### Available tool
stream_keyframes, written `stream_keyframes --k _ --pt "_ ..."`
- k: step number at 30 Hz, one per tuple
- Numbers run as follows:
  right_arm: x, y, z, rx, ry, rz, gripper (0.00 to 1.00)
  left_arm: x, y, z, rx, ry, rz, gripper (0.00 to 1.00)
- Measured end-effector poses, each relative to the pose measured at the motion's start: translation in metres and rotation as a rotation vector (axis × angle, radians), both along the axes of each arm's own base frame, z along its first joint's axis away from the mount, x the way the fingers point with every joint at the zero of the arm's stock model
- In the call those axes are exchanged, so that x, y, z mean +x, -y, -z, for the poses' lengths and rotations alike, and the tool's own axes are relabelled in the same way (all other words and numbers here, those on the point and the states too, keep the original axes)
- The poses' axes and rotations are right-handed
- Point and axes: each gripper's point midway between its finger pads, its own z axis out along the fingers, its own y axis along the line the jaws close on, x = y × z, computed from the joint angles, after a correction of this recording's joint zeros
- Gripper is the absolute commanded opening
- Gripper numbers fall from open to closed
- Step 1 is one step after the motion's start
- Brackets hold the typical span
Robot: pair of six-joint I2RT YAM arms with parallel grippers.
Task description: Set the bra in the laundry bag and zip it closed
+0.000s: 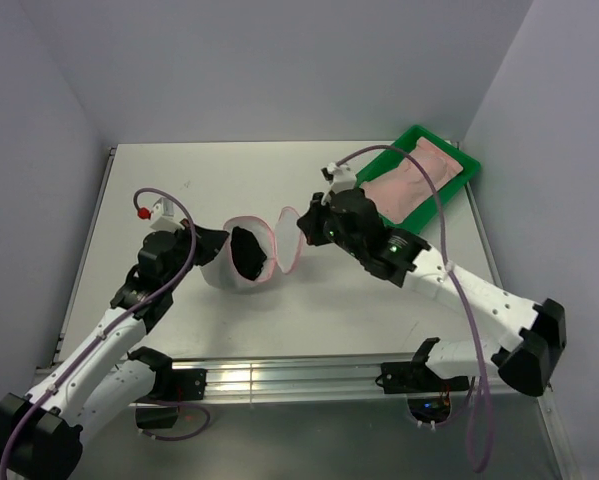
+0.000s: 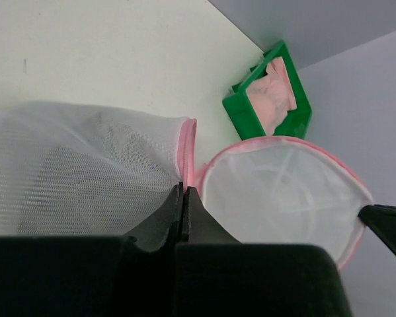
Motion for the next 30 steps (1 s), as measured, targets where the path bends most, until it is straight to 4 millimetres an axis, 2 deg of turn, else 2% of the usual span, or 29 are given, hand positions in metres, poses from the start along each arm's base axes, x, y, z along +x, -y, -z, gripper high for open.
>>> stream_keyframes --k 2,7,9,11,13,15,16,19,20,23,24,25,26,28,30 --pt "0.01 -0.013 0.008 -0.02 -0.026 -0.023 0.0 0.006 -0.004 0.001 0.007 -0.003 -0.029 0.0" --pt "0.042 -0.061 -0.015 0.03 -0.004 -0.1 0.0 0.02 -0.036 -0.002 0.033 0.002 -0.172 0.0" --pt "0.057 -0.074 -0.024 0.065 0.014 -0.113 0.0 0.023 -0.051 -0.005 0.037 0.011 -0.23 0.0" --pt "0.074 -0.078 -0.022 0.086 0.013 -0.112 0.0 0.024 -0.067 -0.008 0.037 0.022 -0.288 0.02" --pt "0.093 -0.076 -0.005 0.084 -0.012 -0.097 0.0 0.022 -0.078 -0.004 0.037 0.023 -0.328 0.06" --pt "0.108 -0.074 0.017 0.068 -0.043 -0.083 0.0 0.02 -0.09 0.01 0.042 0.008 -0.369 0.09" --pt "0.115 -0.072 0.032 0.056 -0.068 -0.078 0.0 0.017 -0.096 0.021 0.051 -0.015 -0.386 0.21" --pt "0.133 -0.064 0.07 0.03 -0.142 -0.056 0.0 0.006 -0.112 0.05 0.079 -0.079 -0.434 0.46" --pt "0.137 -0.061 0.079 0.026 -0.162 -0.05 0.02 0.003 -0.115 0.055 0.086 -0.089 -0.441 0.5" --pt "0.146 -0.053 0.093 0.025 -0.191 -0.046 0.31 -0.001 -0.118 0.051 0.086 -0.075 -0.447 0.68" --pt "0.148 -0.05 0.094 0.026 -0.194 -0.041 0.45 -0.002 -0.117 0.049 0.084 -0.07 -0.446 0.71" --pt "0.151 -0.048 0.094 0.027 -0.195 -0.037 0.67 -0.002 -0.117 0.048 0.084 -0.067 -0.442 0.78" --pt "0.153 -0.046 0.092 0.025 -0.19 -0.038 0.72 -0.002 -0.116 0.046 0.089 -0.066 -0.431 0.81" --pt "0.161 -0.039 0.086 0.026 -0.175 -0.036 0.74 -0.003 -0.112 0.039 0.092 -0.061 -0.407 0.87" --pt "0.169 -0.032 0.079 0.034 -0.158 -0.027 0.73 -0.004 -0.108 0.025 0.096 -0.042 -0.379 0.89"
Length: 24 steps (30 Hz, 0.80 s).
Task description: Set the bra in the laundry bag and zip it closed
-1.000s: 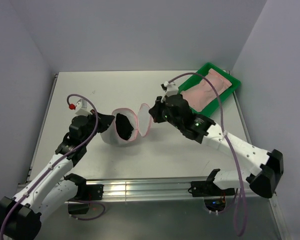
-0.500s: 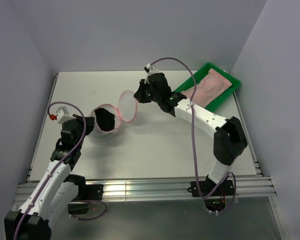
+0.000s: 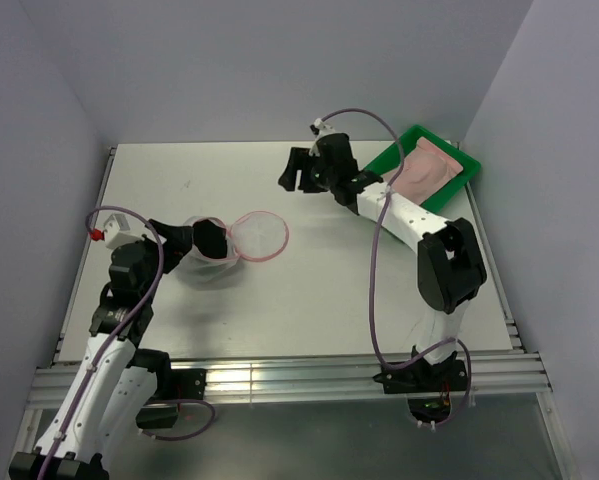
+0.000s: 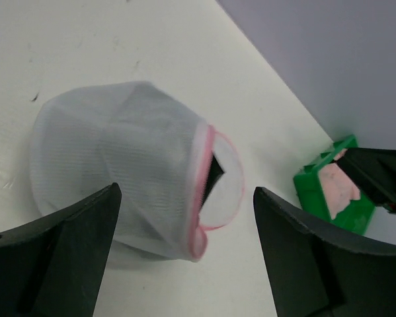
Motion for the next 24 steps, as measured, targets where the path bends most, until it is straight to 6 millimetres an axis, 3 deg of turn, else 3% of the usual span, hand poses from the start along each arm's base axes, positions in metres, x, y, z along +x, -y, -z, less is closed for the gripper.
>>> stream_keyframes --k 3,6,11,14,16,18,24 --pt "0.018 0.03 -0.004 0.002 0.009 0.053 0.69 -0.003 0.004 -0.036 0.009 0.072 0.039 0.89" --pt "0.049 0.09 -0.003 -0.02 0.01 0.197 0.65 -0.011 0.01 -0.079 0.02 0.171 0.09 0.9" --pt "0.086 0.242 0.015 -0.143 -0.016 0.593 0.65 -0.027 0.029 -0.123 0.07 0.286 0.233 0.9" --pt "0.093 0.309 0.037 -0.237 -0.071 0.758 0.71 -0.033 0.039 -0.128 0.113 0.304 0.317 0.9" --pt "0.101 0.334 0.054 -0.296 -0.107 0.817 0.79 -0.036 0.043 -0.123 0.137 0.295 0.356 0.9" --pt "0.108 0.347 0.073 -0.345 -0.145 0.837 0.82 -0.036 0.046 -0.118 0.157 0.282 0.383 0.9" --pt "0.104 0.351 0.132 -0.424 -0.305 0.781 0.84 -0.035 0.051 -0.107 0.193 0.248 0.427 0.89"
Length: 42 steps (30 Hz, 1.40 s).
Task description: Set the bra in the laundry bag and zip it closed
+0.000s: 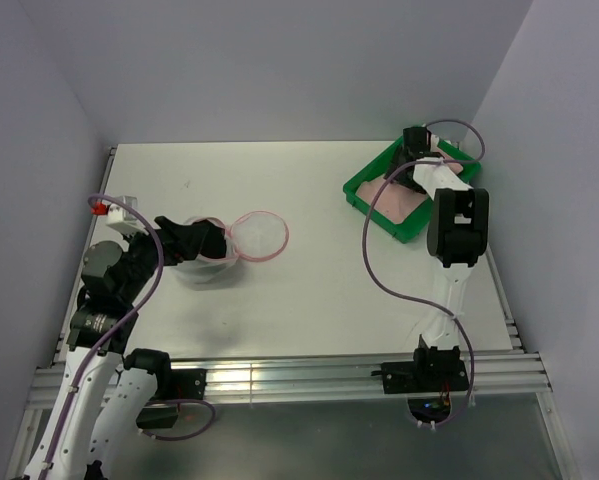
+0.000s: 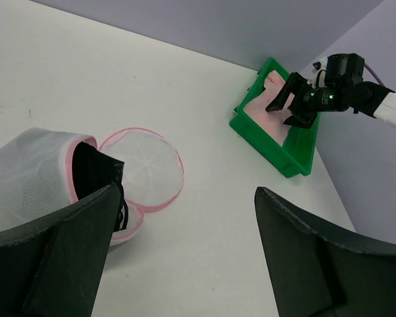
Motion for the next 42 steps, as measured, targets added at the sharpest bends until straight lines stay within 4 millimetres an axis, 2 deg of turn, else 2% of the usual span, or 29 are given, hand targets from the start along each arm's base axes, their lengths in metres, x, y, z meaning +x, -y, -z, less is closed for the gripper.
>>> stream_keyframes --k 2,5,6,7,9,12,14,16,18,21,22,24,25,26,27,28,30,32,35,36,37,38,40,42 --pt "0.0 -0.003 0.008 0.016 -0.024 -0.012 0.8 0.0 0.001 0.001 0.01 -0.002 0.009 0.89" --pt "-0.001 -0.007 0.013 0.039 -0.035 -0.029 0.42 0.0 0.002 0.002 0.015 -0.002 0.013 0.89" --pt "-0.001 -0.007 0.012 0.045 -0.033 -0.028 0.2 0.0 0.002 0.002 0.015 -0.002 0.014 0.89" --pt "0.0 -0.007 0.012 0.047 -0.029 -0.031 0.12 0.0 0.002 0.002 0.015 -0.003 0.014 0.89" --pt "0.002 -0.007 0.012 0.059 -0.02 -0.02 0.01 0.0 0.002 0.003 0.015 -0.004 0.014 0.89" --pt "-0.002 -0.006 0.005 0.063 0.02 -0.006 0.0 0.001 0.002 0.004 0.015 -0.008 0.016 0.89" --pt "-0.014 -0.005 -0.006 0.06 0.045 -0.001 0.0 0.001 0.003 0.004 0.015 -0.012 0.019 0.89" --pt "-0.024 -0.006 -0.03 0.061 0.105 -0.004 0.0 0.002 0.003 0.005 0.014 -0.014 0.022 0.89" --pt "-0.033 -0.009 -0.068 0.073 0.199 -0.02 0.0 0.003 0.004 0.006 0.014 -0.019 0.027 0.89" --pt "-0.045 -0.023 -0.146 0.107 0.388 -0.077 0.0 0.003 0.007 0.008 0.009 -0.028 0.04 0.89" --pt "-0.052 -0.031 -0.18 0.122 0.472 -0.108 0.0 0.003 0.008 0.007 0.005 -0.028 0.045 0.89" --pt "-0.069 -0.052 -0.237 0.151 0.614 -0.188 0.0 0.003 0.011 0.007 -0.008 -0.034 0.061 0.88" --pt "-0.081 -0.068 -0.256 0.166 0.664 -0.239 0.0 0.002 0.013 0.006 -0.018 -0.035 0.073 0.88" --pt "-0.096 -0.088 -0.27 0.186 0.706 -0.297 0.0 0.001 0.016 0.005 -0.028 -0.034 0.089 0.88" --pt "-0.111 -0.11 -0.274 0.21 0.727 -0.358 0.0 0.0 0.019 0.003 -0.039 -0.033 0.103 0.88" --pt "-0.131 -0.137 -0.27 0.237 0.726 -0.431 0.0 -0.001 0.022 0.001 -0.053 -0.032 0.121 0.88" --pt "-0.166 -0.178 -0.246 0.292 0.683 -0.549 0.0 -0.002 0.029 -0.001 -0.074 -0.033 0.157 0.88" --pt "-0.203 -0.213 -0.201 0.338 0.576 -0.648 0.0 -0.003 0.036 -0.003 -0.089 -0.037 0.194 0.88" --pt "-0.254 -0.234 -0.124 0.348 0.383 -0.72 0.01 -0.008 0.051 -0.001 -0.105 -0.057 0.258 0.89" --pt "-0.28 -0.235 -0.092 0.351 0.294 -0.737 0.1 -0.009 0.056 0.0 -0.107 -0.064 0.275 0.89" --pt "-0.298 -0.236 -0.074 0.361 0.24 -0.749 0.4 -0.011 0.062 0.002 -0.106 -0.073 0.297 0.89" --pt "-0.321 -0.234 -0.052 0.377 0.173 -0.756 0.51 -0.013 0.069 0.006 -0.104 -0.085 0.318 0.89" --pt "-0.349 -0.228 -0.028 0.397 0.104 -0.758 0.66 -0.018 0.084 0.013 -0.101 -0.112 0.367 0.89" --pt "-0.362 -0.221 -0.018 0.409 0.078 -0.738 0.67 -0.022 0.105 0.023 -0.092 -0.155 0.42 0.88"
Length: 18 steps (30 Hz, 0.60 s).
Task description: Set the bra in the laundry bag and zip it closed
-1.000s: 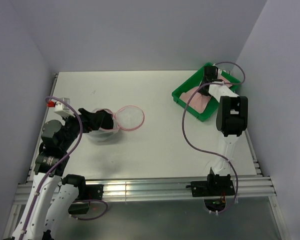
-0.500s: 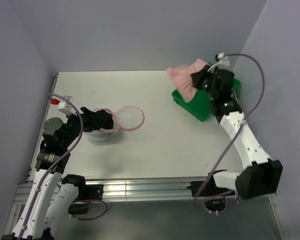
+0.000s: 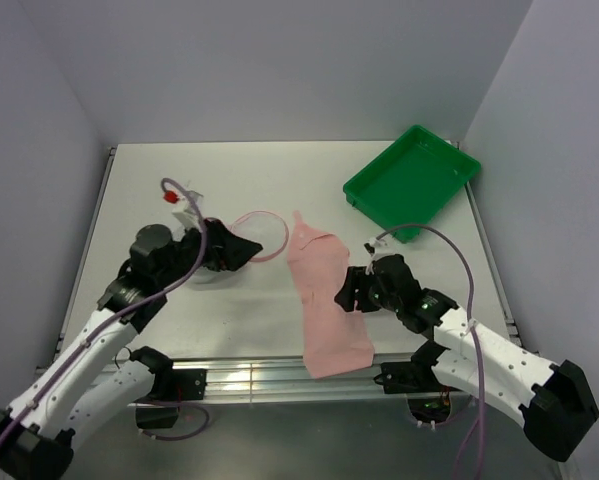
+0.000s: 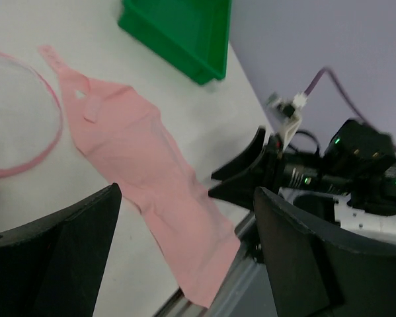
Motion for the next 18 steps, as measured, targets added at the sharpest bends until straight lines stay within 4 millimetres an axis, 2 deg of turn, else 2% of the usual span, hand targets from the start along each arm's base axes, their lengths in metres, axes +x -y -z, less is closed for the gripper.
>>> stream_keyframes --k 2,6,9,13,18 --pt "0.0 0.004 -0.004 0.008 0.016 0.026 0.63 -0.003 0.022 0.016 0.028 -0.043 0.052 0.86" --pt "0.016 0.013 -0.024 0.003 0.102 0.099 0.52 -0.006 0.058 0.067 0.12 -0.158 0.087 0.79" --pt "0.033 0.018 -0.026 -0.017 0.112 0.149 0.5 -0.006 0.065 0.102 0.164 -0.217 0.062 0.75" --pt "0.065 0.025 -0.006 -0.07 0.046 0.206 0.62 -0.003 0.065 0.13 0.191 -0.263 0.018 0.74" --pt "0.077 0.016 0.029 -0.109 -0.07 0.162 0.71 -0.005 0.075 0.134 0.191 -0.255 0.017 0.73"
